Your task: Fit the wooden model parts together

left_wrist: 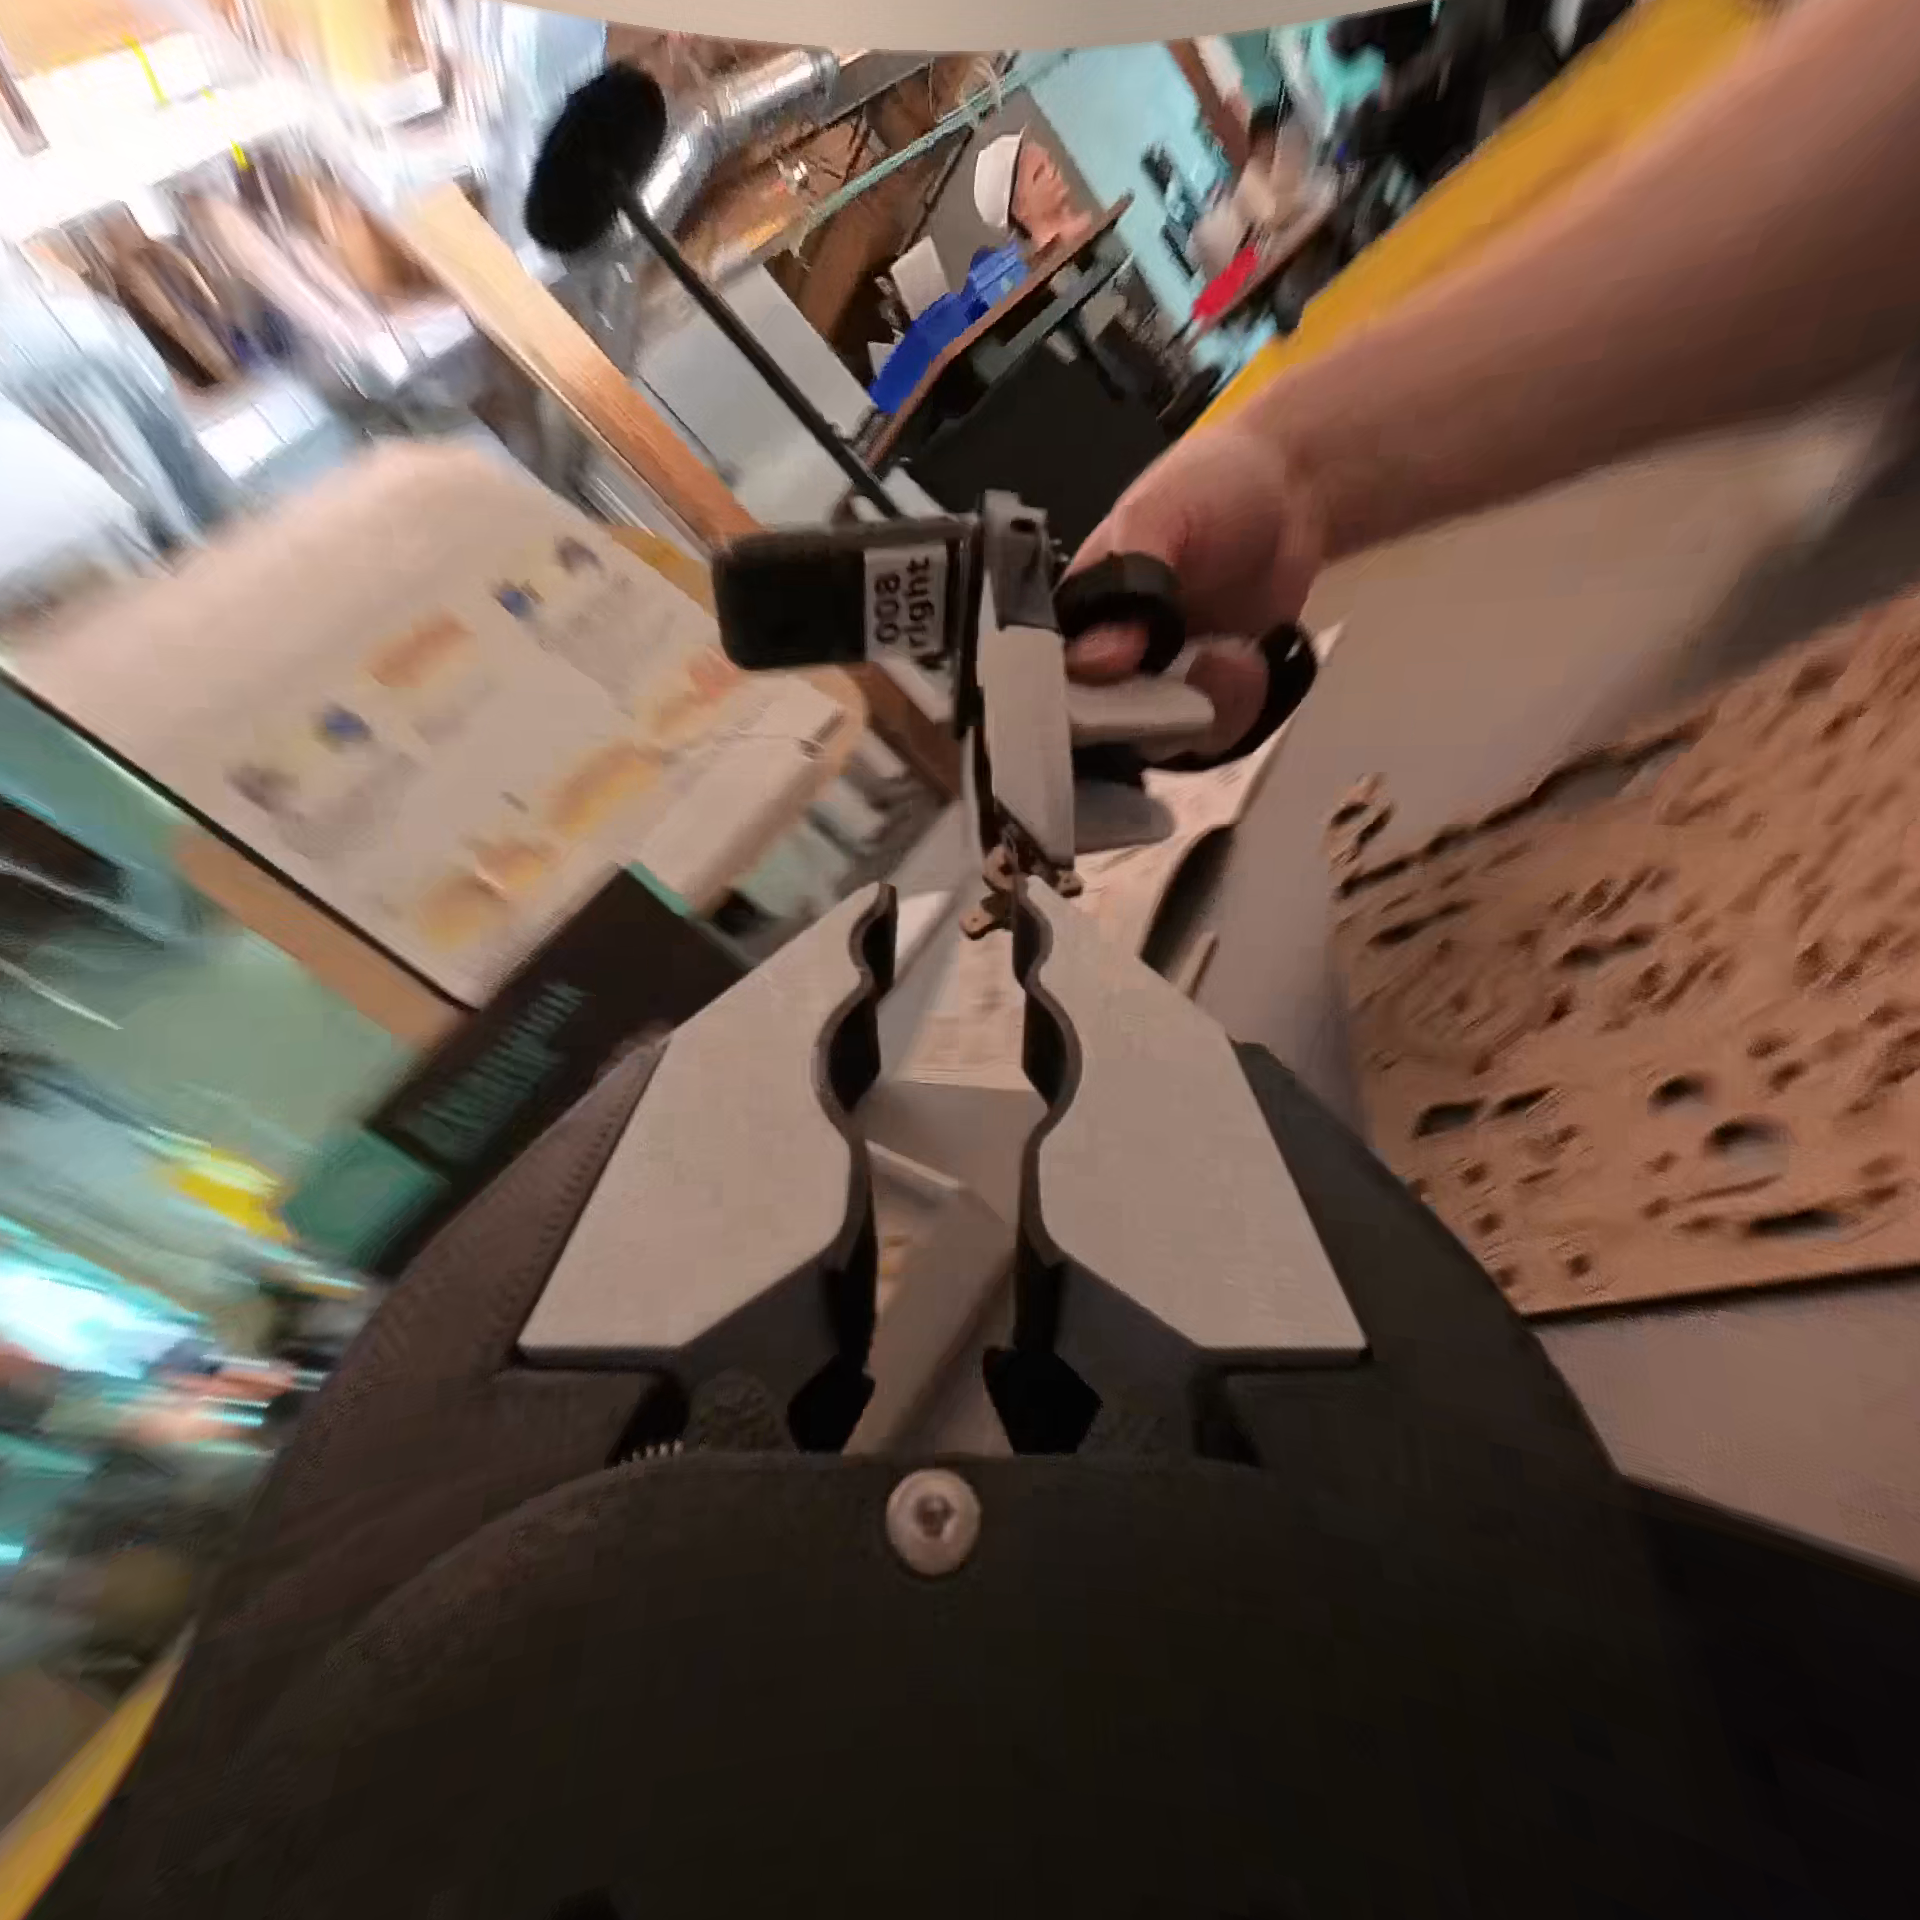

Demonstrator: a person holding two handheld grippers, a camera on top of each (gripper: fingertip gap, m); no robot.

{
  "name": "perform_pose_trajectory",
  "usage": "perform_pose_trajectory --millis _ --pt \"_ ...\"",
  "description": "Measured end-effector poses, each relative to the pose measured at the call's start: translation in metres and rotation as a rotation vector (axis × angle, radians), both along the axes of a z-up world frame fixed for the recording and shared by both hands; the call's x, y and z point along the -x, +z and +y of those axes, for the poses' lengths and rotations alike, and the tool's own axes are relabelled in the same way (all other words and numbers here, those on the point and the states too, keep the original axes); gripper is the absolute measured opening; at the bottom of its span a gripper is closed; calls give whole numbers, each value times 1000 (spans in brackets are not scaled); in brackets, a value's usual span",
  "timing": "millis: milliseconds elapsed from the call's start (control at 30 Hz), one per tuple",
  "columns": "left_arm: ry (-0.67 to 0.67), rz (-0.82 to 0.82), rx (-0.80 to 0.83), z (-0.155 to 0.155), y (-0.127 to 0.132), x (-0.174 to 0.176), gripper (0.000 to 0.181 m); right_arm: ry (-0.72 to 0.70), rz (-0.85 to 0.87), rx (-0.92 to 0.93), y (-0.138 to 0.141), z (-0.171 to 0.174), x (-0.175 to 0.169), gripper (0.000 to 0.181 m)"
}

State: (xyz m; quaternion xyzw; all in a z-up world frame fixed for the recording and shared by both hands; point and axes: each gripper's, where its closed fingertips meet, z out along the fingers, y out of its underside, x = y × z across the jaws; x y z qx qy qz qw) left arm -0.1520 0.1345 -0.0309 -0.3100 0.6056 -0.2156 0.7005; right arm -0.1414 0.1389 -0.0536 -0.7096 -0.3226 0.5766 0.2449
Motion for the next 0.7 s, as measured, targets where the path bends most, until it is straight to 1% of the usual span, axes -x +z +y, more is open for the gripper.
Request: perform_pose_trajectory --millis 33,67,100,133,167,200,233,267,400,467,500,667,700 --pt "-48 4 160 1 -1 -1 20 -4 -27 -38 -2 1 0 14" --pt "-102 25 327 2 -5 -3 24 -2 -42 -71 -2 0 1 14" --pt "-159 51 495 2 -8 -5 35 1 -51 -97 -1 -1 3 14" --pt "-215 78 646 1 -11 -6 36 11 -48 -122 2 -3 5 14" --pt "-264 99 763 1 -12 -7 37 21 -45 -148 4 -5 7 14" --pt "-304 104 844 2 -10 -6 38 24 -53 -169 4 -6 9 14" --pt "-339 95 891 2 -7 -4 30 22 -62 -189 5 -6 9 14" --pt "-357 84 911 3 -4 -2 24 18 -62 -204 6 -6 10 14" --pt "-361 120 879 -3 -10 -3 24 9 -46 -227 10 -6 15 14" --pt "-353 117 859 -3 -10 -3 17 16 -67 -240 6 -8 18 14" --pt "-355 112 859 -3 -9 -3 17 10 -72 -248 6 -7 19 14" --pt "-388 94 912 1 -4 1 15 -19 -22 -241 11 -3 23 14" --pt "-391 101 924 1 -5 1 12 -17 -21 -235 10 -3 22 19"
